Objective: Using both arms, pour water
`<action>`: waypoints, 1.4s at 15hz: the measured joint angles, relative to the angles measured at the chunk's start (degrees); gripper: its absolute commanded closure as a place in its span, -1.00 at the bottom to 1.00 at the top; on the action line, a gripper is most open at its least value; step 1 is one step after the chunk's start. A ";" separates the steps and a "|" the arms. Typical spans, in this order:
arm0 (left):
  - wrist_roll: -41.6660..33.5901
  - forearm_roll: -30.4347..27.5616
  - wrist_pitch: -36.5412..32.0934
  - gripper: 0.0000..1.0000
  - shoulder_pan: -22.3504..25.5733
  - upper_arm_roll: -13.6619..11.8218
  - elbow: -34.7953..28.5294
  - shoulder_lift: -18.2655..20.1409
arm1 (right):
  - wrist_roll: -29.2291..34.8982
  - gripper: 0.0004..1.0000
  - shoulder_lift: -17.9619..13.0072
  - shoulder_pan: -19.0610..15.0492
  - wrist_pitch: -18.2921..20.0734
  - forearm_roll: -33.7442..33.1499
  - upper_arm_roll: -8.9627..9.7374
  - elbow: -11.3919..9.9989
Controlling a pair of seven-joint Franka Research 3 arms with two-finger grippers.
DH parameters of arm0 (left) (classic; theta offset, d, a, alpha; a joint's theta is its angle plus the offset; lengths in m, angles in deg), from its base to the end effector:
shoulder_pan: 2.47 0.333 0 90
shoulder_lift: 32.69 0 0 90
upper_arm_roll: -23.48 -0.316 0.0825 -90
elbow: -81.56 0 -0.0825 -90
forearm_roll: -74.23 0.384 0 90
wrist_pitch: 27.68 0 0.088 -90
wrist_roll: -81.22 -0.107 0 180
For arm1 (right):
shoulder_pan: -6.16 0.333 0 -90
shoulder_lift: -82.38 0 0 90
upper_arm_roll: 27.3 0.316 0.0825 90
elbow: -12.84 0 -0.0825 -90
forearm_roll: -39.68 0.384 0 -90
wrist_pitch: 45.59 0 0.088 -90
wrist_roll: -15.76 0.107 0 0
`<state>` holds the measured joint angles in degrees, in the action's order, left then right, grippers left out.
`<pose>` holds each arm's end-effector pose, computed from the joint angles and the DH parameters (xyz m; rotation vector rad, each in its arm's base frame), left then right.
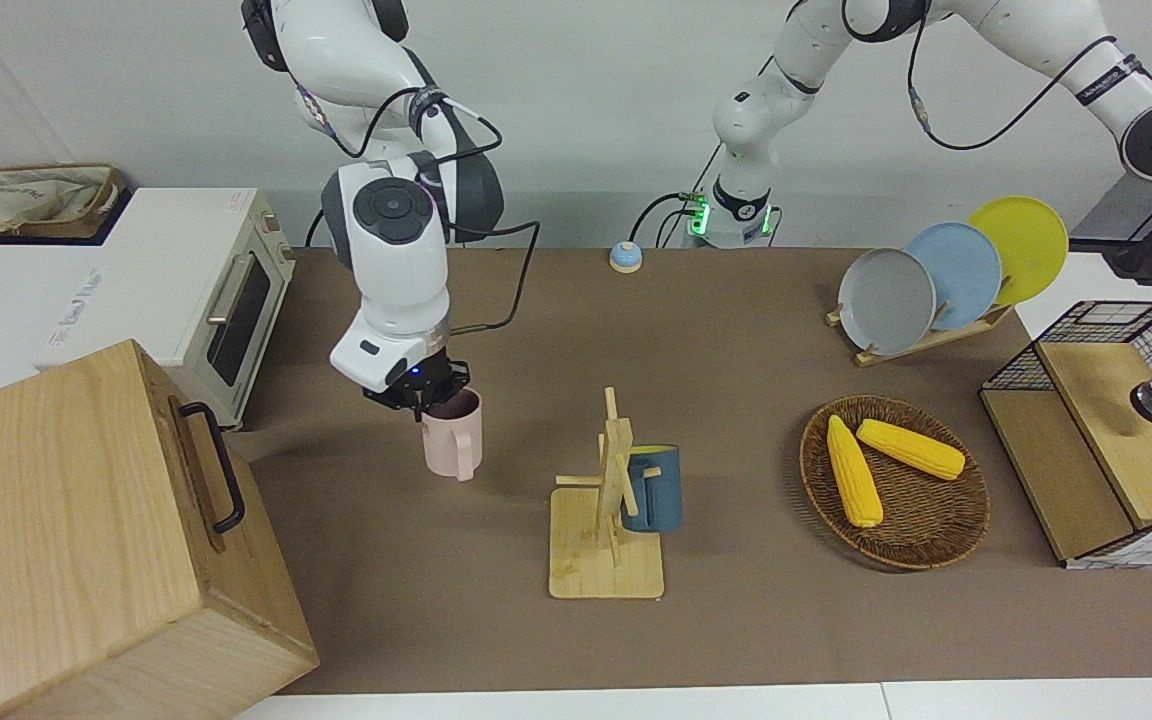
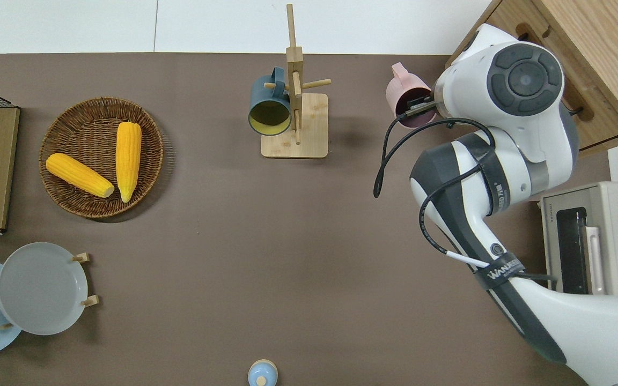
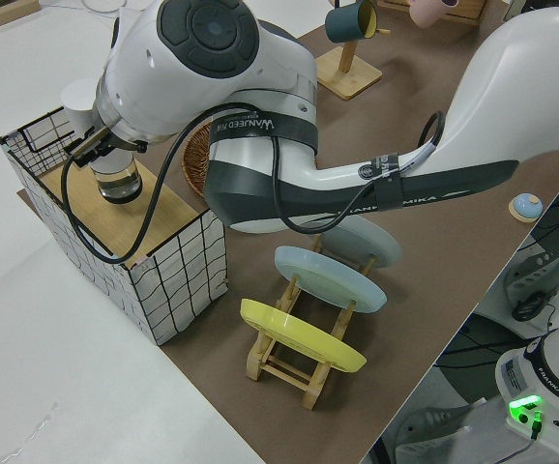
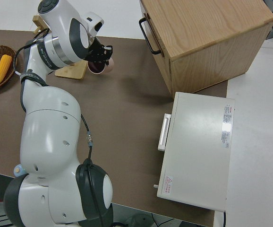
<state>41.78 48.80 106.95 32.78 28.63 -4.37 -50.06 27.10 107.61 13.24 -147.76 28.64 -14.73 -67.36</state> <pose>0.6013 0.3517 0.5585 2.9262 0.1097 1.0332 0.6562 0.1899 0.4550 3.0273 0.2609 -0.0296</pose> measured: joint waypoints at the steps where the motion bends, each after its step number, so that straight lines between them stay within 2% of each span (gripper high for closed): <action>1: 1.29 0.88 -0.85 0.77 -0.17 0.02 0.05 0.91 | 2.43 1.00 0.03 1.14 0.43 0.73 0.05 -0.57; 5: 7.78 4.52 -5.64 0.77 -1.62 0.80 0.07 5.54 | 13.93 1.00 0.33 6.82 1.00 6.51 0.33 -2.46; 8: 14.07 8.50 -8.65 0.77 -4.20 1.03 -0.59 8.14 | 20.72 1.00 0.51 10.58 1.07 10.68 0.40 -2.52; 11: 17.13 9.10 -9.22 0.77 -6.30 1.10 -4.32 11.16 | 26.85 1.00 1.92 15.00 0.49 14.65 0.42 -2.48; 15: 20.43 10.96 -9.36 0.77 -8.22 1.20 -11.71 16.35 | 32.75 1.00 4.66 19.36 -4.74 19.34 0.40 -2.19; 19: 24.18 12.82 -9.36 0.77 -10.96 1.34 -17.78 20.94 | 36.04 1.00 6.45 21.13 -9.24 23.75 0.36 -1.30; 21: 24.65 12.94 -9.35 0.77 -11.73 1.77 -21.93 24.00 | 37.70 1.00 8.01 22.49 -10.64 24.24 0.37 -0.06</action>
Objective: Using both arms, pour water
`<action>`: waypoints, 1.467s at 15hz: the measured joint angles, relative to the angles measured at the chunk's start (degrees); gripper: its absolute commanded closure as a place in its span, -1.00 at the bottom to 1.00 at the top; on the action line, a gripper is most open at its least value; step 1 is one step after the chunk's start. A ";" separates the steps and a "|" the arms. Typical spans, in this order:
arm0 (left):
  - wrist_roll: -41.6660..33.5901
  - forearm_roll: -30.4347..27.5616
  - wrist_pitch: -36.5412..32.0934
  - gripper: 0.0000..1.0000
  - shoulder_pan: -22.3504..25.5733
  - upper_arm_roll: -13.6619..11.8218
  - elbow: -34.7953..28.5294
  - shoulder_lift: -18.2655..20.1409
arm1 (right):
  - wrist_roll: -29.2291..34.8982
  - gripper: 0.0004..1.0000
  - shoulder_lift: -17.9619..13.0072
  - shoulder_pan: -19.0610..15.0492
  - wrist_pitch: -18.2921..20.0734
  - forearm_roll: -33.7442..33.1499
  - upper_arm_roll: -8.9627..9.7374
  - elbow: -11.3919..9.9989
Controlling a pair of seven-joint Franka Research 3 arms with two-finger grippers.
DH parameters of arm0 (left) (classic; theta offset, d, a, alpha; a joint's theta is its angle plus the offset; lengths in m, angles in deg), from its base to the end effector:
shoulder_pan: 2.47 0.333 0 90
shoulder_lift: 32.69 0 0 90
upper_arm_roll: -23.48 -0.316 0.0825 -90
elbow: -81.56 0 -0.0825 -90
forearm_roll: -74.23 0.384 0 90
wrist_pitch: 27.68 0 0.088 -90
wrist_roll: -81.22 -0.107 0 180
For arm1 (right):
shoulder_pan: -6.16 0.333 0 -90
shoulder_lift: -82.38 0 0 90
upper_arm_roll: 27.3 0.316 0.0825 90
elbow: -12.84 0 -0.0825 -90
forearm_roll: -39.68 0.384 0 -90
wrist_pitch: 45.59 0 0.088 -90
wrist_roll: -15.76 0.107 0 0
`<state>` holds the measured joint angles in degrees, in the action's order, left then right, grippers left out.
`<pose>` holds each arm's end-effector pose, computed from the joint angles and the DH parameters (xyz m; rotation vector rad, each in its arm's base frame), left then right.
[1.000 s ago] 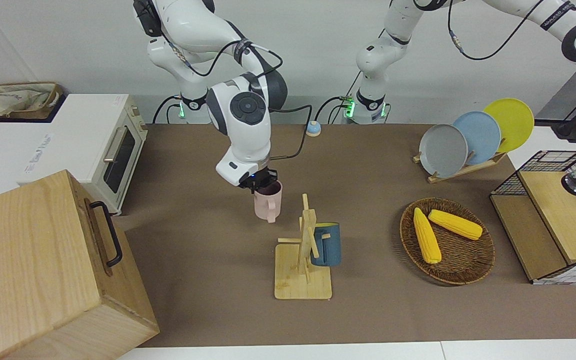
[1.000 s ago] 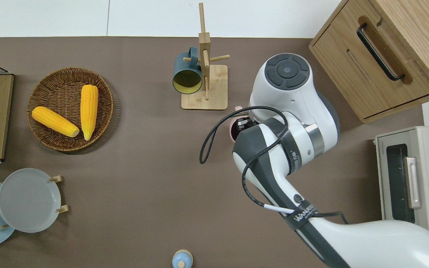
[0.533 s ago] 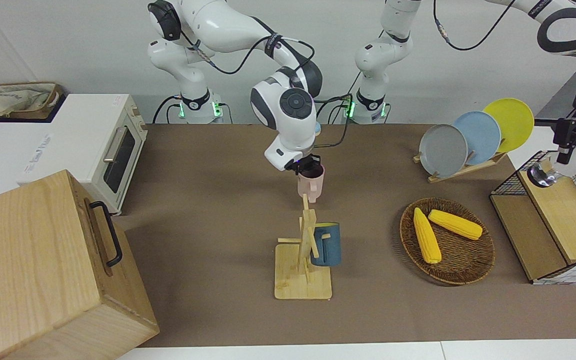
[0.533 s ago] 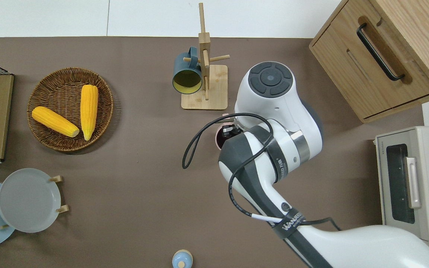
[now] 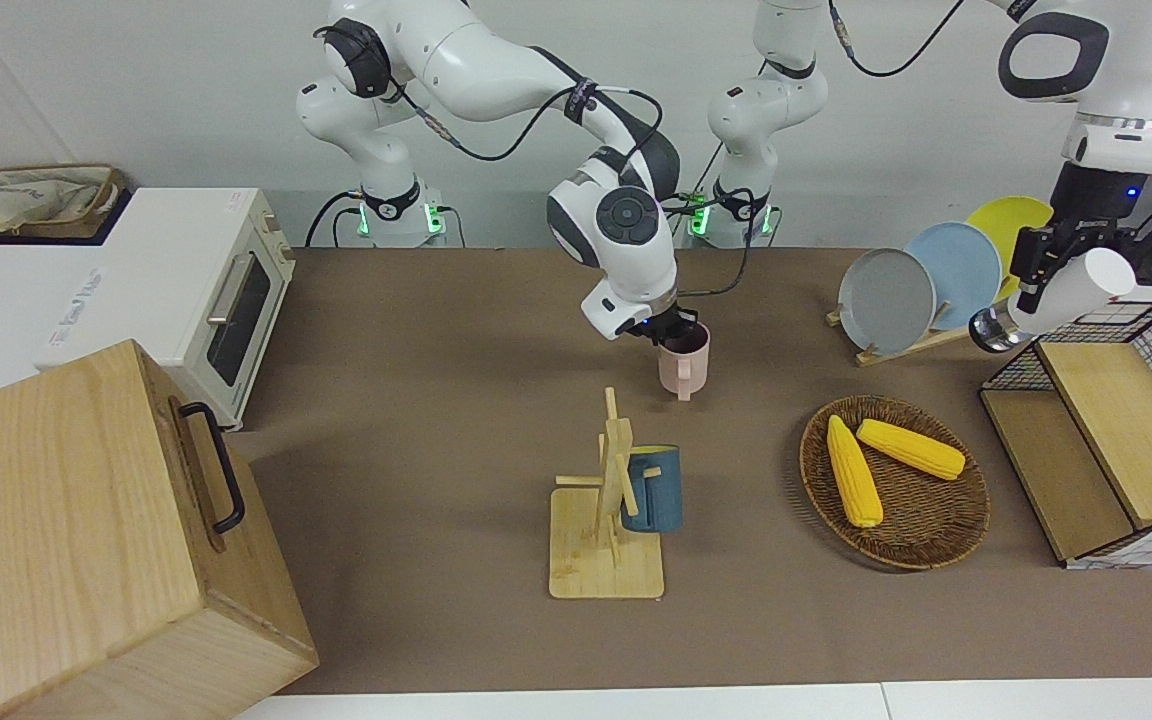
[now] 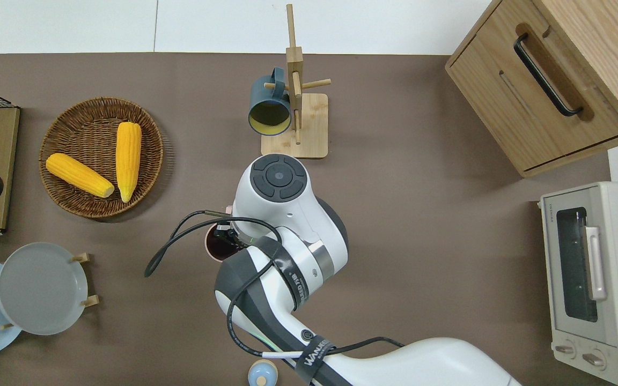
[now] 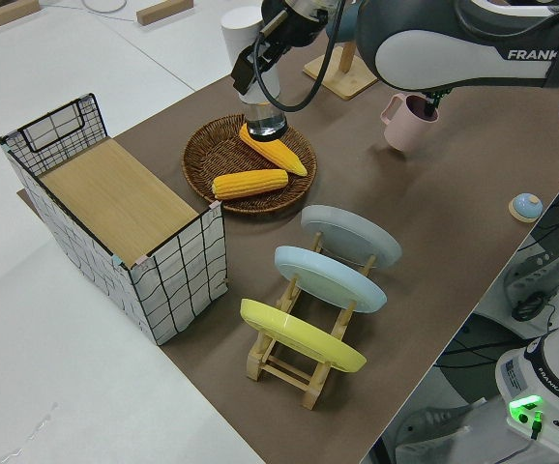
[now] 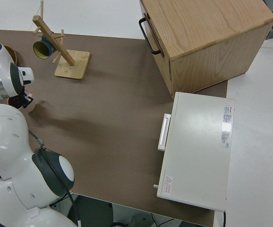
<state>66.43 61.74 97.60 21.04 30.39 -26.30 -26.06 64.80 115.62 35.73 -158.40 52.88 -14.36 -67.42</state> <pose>0.5423 0.1500 0.6009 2.9906 0.1763 0.6906 0.5375 0.4704 0.3780 -2.8662 0.3459 0.3499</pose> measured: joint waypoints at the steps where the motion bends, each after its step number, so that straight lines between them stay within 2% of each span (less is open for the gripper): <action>1: 0.10 0.02 0.00 0.77 -0.06 0.47 -3.04 2.26 | 0.69 0.93 1.01 0.70 -0.74 0.00 -0.01 0.62; 2: 0.11 0.05 0.00 0.77 -0.07 0.84 -5.28 3.98 | 0.95 0.28 1.68 1.01 -1.40 0.00 -0.01 0.90; 3: 0.11 0.06 0.00 0.77 -0.07 1.32 -7.37 5.61 | 1.02 -0.10 2.16 1.08 -2.14 0.00 -0.02 0.97; 4: 0.13 0.06 0.00 0.77 -0.08 1.88 -9.56 7.34 | 1.02 -0.62 2.59 1.06 -2.80 0.00 -0.08 1.03; 5: 0.21 0.07 0.00 0.77 -0.09 2.49 -11.83 9.15 | 1.02 -0.97 2.89 1.04 -3.27 0.00 -0.18 1.13; 9: 0.70 0.06 0.00 0.77 -0.11 4.56 -19.16 14.47 | 1.02 -0.98 3.25 1.03 -4.47 -0.03 -0.28 1.89; 14: 1.12 -1.31 0.00 0.76 -1.99 5.31 -22.33 15.80 | 1.07 -0.98 2.07 0.76 -3.25 -0.14 -1.03 4.13; 18: 1.21 -2.46 0.00 0.76 -5.15 5.36 -23.84 16.42 | 1.38 -0.98 -4.95 -1.19 4.75 -1.51 -3.07 5.29; 20: 1.27 -2.79 0.00 0.75 -7.00 5.42 -25.41 17.34 | 0.58 -0.98 -9.40 -4.40 10.08 -3.07 -3.38 5.36; 22: 1.34 -2.96 0.01 0.75 -8.75 5.46 -27.05 18.33 | -2.99 -0.98 -13.21 -7.96 14.98 -5.52 -3.49 5.32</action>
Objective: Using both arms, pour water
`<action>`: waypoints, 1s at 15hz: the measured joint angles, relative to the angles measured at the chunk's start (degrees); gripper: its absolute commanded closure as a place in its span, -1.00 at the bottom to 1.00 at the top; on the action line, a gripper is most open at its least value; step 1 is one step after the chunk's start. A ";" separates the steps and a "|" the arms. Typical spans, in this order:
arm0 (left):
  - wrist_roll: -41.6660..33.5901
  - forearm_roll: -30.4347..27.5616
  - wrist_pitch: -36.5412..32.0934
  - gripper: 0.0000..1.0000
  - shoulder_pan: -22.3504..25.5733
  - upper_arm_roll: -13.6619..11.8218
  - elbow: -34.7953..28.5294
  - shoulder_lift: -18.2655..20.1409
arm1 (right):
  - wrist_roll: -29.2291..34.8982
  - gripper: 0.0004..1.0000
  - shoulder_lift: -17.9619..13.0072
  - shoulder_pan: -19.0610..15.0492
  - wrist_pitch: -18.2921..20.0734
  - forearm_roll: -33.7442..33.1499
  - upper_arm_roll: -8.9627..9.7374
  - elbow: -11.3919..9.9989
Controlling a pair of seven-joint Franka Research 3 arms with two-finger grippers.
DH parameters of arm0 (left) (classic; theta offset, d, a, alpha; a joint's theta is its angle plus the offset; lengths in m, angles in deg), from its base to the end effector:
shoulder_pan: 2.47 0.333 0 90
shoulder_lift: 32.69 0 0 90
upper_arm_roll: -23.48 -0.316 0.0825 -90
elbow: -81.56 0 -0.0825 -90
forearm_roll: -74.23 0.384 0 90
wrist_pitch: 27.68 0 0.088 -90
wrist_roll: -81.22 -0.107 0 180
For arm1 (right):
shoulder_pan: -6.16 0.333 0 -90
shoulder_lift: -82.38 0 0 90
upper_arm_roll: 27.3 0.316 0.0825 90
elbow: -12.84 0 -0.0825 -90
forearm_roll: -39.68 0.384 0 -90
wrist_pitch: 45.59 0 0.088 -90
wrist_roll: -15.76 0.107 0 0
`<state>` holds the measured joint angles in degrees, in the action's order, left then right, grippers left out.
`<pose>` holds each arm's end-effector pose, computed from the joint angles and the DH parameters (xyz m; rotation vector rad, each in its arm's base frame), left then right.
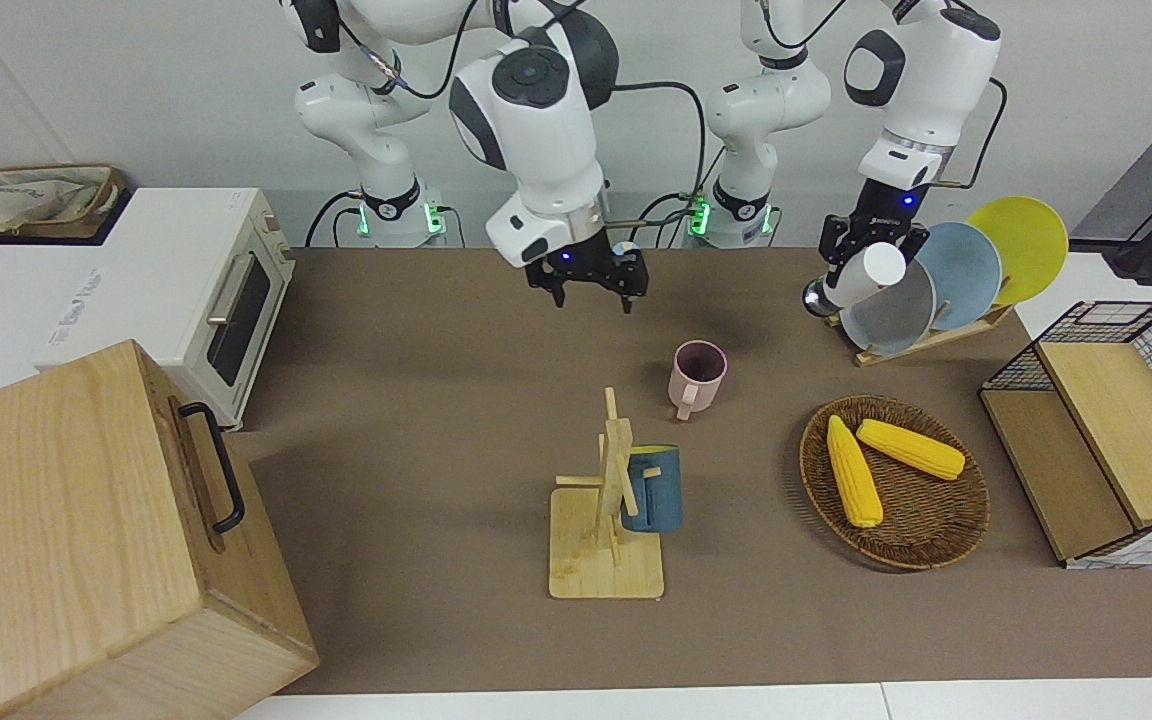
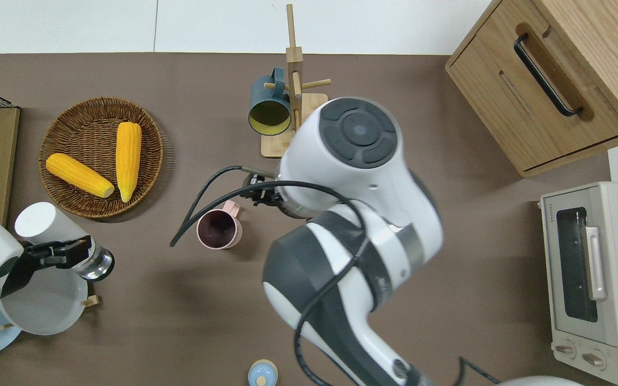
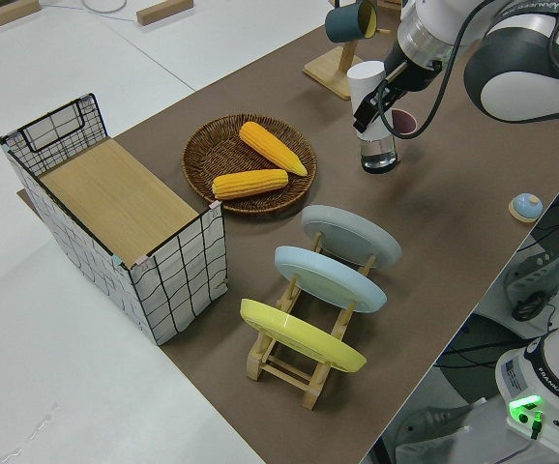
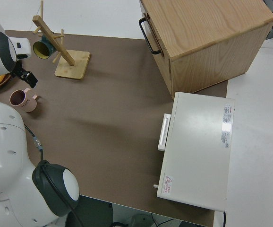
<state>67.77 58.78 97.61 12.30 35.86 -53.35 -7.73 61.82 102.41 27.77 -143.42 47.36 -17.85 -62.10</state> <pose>0.4466 0.0009 0.5165 3.0020 -0.0871 0.4256 0.5753 0.3391 0.5522 -2.9269 0.4242 0.1115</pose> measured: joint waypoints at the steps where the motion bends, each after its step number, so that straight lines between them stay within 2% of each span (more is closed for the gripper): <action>1: 0.02 -0.06 0.00 0.75 -0.74 -0.01 -0.67 0.41 | -2.28 -0.98 -1.46 -1.74 1.89 -1.64 -0.03 -0.03; 5: 0.04 -0.48 0.01 0.75 -3.11 0.03 -2.59 1.19 | -15.68 -0.98 -5.18 -9.51 7.89 -6.24 -0.25 -0.14; 9: 0.04 -1.22 0.34 0.75 -6.11 0.08 -4.76 1.73 | -26.91 -0.98 -8.89 -18.08 11.64 -7.06 -0.37 -1.21; 12: 0.13 -2.71 1.92 0.75 -8.56 0.62 -6.27 1.76 | -31.22 -0.98 -11.48 -21.46 13.92 -7.46 -0.36 -2.11; 15: 0.61 -3.76 2.96 0.75 -9.16 3.19 -6.94 1.74 | -33.23 -0.98 -13.28 -23.55 15.53 -8.01 -0.30 -2.57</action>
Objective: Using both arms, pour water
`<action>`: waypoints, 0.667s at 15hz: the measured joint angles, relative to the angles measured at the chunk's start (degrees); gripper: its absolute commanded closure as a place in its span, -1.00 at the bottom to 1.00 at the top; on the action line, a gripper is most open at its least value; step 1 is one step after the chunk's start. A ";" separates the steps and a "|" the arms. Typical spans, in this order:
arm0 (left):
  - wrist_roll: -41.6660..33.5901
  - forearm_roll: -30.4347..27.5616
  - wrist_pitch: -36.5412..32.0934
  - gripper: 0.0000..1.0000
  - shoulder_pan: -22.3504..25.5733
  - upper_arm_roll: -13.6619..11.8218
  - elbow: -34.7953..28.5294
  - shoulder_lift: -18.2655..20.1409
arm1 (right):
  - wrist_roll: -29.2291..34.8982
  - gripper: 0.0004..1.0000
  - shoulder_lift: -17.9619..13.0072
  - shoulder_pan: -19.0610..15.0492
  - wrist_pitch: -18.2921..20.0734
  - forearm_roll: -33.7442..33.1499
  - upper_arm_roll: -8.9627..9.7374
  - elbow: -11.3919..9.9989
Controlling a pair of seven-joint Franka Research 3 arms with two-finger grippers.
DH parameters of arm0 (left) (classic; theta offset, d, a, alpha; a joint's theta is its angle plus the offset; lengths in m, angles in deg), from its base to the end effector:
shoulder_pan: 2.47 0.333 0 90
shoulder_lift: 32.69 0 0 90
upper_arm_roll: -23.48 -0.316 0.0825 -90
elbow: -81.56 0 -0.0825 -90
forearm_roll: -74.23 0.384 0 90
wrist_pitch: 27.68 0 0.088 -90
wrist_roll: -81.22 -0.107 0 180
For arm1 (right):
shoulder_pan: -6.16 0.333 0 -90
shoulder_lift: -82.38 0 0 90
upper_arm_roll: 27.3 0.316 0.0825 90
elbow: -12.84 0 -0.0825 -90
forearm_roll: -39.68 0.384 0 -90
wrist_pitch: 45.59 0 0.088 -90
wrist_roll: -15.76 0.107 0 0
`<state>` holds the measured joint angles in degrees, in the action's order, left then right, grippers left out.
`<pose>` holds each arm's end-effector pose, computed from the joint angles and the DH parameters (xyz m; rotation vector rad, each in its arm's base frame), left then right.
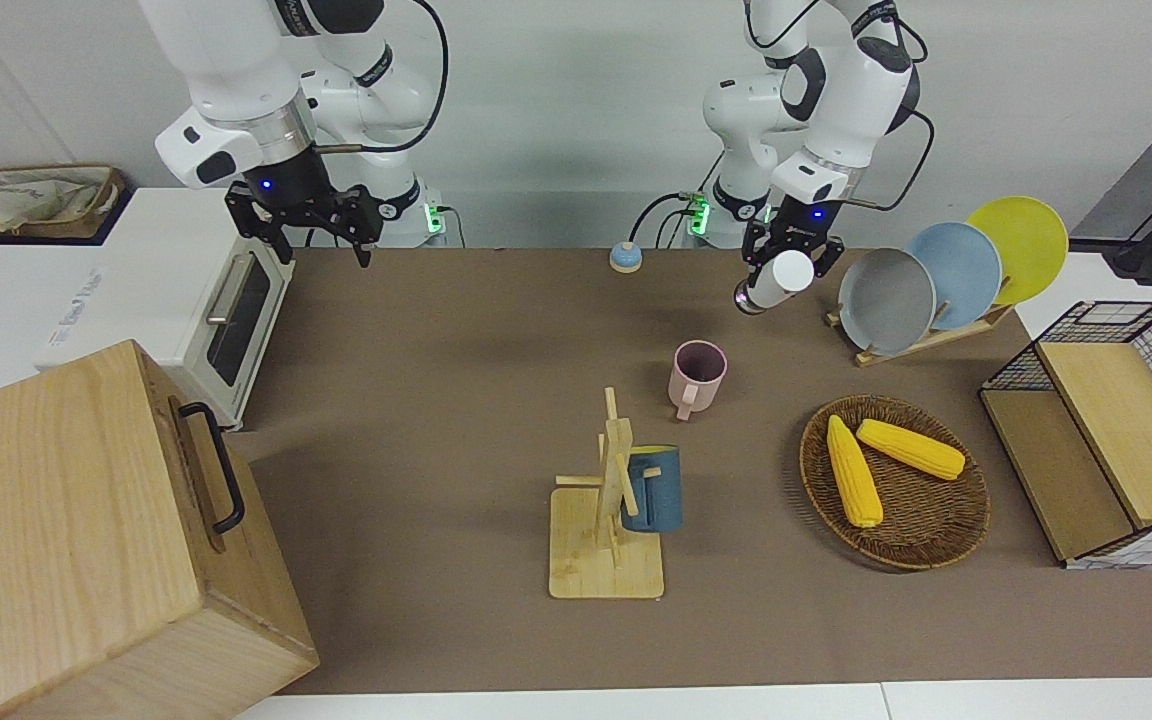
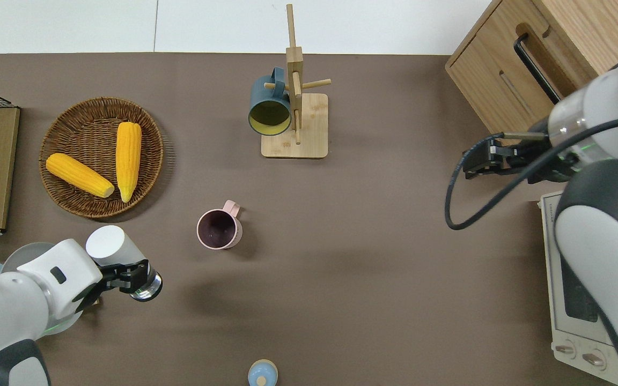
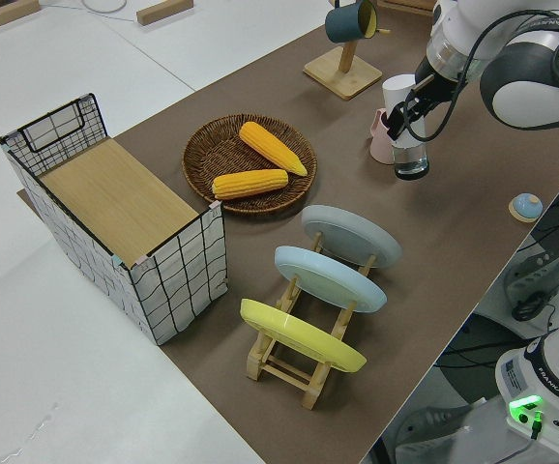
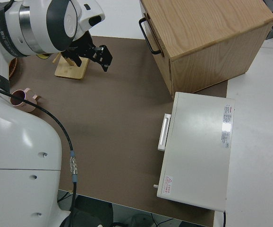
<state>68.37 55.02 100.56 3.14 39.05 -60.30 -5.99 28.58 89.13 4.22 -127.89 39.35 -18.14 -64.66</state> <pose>0.4187 -0.0886 0.4724 2.9517 -0.3023 0.3394 0.5730 0.0653 0.6485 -3.1301 0.1554 0.0538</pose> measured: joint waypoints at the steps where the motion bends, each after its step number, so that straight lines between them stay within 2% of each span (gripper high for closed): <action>1: 0.46 -0.23 0.38 0.75 -0.03 1.27 -0.18 -0.08 | -0.24 -0.98 -0.28 -0.53 0.18 0.00 0.00 -0.20; 6: 4.20 -0.37 1.71 0.75 -0.02 7.58 -0.74 -1.19 | -0.24 -0.98 -0.34 -1.35 0.20 0.01 0.02 -0.59; 8: 4.54 -0.37 1.93 0.75 -0.01 8.72 -0.85 -2.16 | -0.24 -0.98 -0.34 -1.70 0.20 0.01 0.01 -0.59; 10: 4.72 -0.37 2.03 0.75 0.01 8.81 -0.84 -3.55 | -0.24 -0.98 -0.34 -1.72 0.20 0.02 0.05 -0.59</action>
<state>73.10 54.65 102.59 3.15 47.85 -61.13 -9.54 28.34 88.79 2.50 -127.70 39.37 -18.09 -65.26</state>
